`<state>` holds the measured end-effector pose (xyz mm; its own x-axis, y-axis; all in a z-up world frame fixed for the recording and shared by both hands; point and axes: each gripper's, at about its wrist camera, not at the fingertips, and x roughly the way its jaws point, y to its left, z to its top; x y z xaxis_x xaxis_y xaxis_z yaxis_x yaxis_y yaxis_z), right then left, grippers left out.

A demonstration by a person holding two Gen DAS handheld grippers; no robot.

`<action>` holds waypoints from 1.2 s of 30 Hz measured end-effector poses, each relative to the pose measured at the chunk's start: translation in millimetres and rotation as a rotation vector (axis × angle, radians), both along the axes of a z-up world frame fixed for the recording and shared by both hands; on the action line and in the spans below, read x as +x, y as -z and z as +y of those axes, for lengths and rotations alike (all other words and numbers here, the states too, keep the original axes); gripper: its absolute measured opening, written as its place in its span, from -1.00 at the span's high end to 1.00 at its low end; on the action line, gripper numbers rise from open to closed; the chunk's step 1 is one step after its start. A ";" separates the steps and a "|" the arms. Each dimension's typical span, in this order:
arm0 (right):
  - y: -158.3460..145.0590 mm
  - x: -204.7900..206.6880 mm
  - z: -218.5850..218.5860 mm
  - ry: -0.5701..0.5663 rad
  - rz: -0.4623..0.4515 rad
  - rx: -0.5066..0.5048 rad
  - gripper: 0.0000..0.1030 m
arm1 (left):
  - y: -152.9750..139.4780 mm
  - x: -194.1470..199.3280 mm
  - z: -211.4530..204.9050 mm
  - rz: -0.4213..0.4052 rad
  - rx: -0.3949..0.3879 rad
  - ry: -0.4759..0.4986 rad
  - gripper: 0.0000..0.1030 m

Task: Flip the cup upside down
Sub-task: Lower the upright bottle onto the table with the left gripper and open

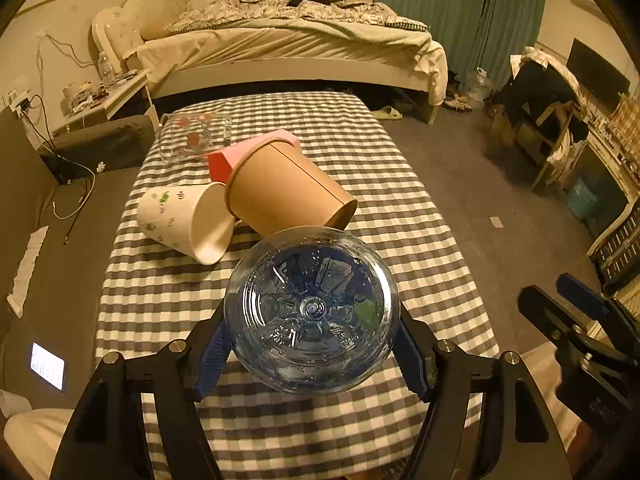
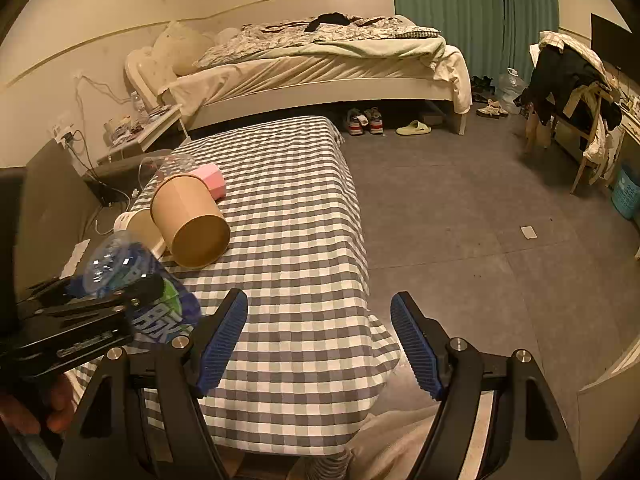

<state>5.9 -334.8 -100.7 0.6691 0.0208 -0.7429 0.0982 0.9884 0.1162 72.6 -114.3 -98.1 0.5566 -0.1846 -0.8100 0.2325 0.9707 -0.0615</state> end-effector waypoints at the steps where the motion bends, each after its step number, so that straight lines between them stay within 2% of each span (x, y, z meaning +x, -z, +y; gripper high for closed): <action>1: 0.3 0.0 1.1 -0.002 0.000 -0.002 -0.44 | -0.2 -1.6 1.5 0.000 0.004 -0.003 -0.42; 5: 1.5 -0.4 5.7 -0.011 0.004 -0.010 -0.44 | 12.1 0.9 2.7 0.027 0.022 -0.015 -0.42; 10: -1.3 -3.3 11.2 -0.019 -0.002 -0.022 -0.44 | 11.4 -2.9 3.5 0.002 0.020 -0.009 -0.42; 12: -3.2 -4.1 12.4 -0.018 -0.005 -0.024 -0.44 | 10.9 -2.5 3.6 0.007 0.018 -0.014 -0.51; 13: -4.1 -4.8 12.7 -0.018 -0.007 -0.024 -0.44 | 10.6 -2.0 4.3 0.011 0.018 -0.022 -0.60; 14: -5.8 -6.0 14.0 -0.018 -0.009 -0.025 -0.44 | 10.0 -1.9 5.5 0.012 0.013 -0.028 -0.78; 20: -20.1 -13.9 15.7 -0.015 -0.033 -0.034 -0.44 | -7.2 -5.7 15.4 -0.008 -0.037 -0.046 -0.80; 28: -56.3 -29.8 23.2 -0.013 -0.104 -0.054 -0.49 | -60.6 -31.4 42.0 -0.149 -0.073 -0.079 -0.80; 32: -71.6 -37.8 33.9 -0.035 -0.139 -0.051 -0.50 | -82.5 -46.3 60.8 -0.220 -0.060 -0.117 -0.80; 36: -81.1 -45.2 49.8 -0.070 -0.164 -0.056 -0.51 | -91.3 -61.5 81.0 -0.276 -0.037 -0.155 -0.80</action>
<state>-39.3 -285.0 -19.6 0.7796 0.0330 -0.6254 0.0136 0.9975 0.0695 11.1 -33.4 -6.8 0.7784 -0.1066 -0.6187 0.0948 0.9941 -0.0521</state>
